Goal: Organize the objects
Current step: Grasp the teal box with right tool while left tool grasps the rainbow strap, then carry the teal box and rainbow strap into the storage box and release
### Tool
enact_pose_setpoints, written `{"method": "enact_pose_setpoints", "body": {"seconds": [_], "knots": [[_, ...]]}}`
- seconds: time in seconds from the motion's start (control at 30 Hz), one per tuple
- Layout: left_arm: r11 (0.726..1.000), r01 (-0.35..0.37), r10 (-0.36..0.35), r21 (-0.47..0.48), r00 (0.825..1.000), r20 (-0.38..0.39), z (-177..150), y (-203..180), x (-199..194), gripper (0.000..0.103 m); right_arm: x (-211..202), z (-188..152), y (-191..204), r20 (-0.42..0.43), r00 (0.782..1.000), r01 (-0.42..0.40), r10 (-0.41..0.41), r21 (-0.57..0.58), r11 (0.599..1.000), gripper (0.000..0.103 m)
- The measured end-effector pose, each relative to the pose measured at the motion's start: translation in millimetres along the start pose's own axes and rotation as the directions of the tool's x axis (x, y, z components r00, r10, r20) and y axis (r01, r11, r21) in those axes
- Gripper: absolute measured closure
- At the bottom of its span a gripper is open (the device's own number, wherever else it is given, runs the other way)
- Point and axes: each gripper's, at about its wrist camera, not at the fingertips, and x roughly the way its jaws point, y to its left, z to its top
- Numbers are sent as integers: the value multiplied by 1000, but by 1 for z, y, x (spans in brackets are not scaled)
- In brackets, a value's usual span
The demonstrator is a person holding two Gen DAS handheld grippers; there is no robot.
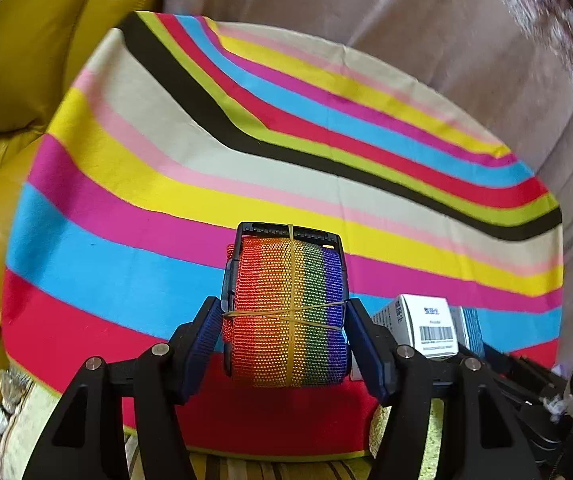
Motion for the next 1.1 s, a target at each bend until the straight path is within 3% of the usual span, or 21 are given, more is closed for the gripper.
{"method": "enact_pose_setpoints", "body": {"seconds": [0.43,0.73,1.1], "knots": [[999,26,-28,21,995,100,-17,-19,-47,40,-29,-15,-16,31,999,-18,17,43,999,66],[992,64,-76,111,991,110,-32,-52,-68,40,-54,-34,-37,51,999,-19,14,85,996,66],[963,134,-151,235,987,56,-52,-107,-70,40,-86,-58,-81,73,997,-3,-10,171,985,66]]}}
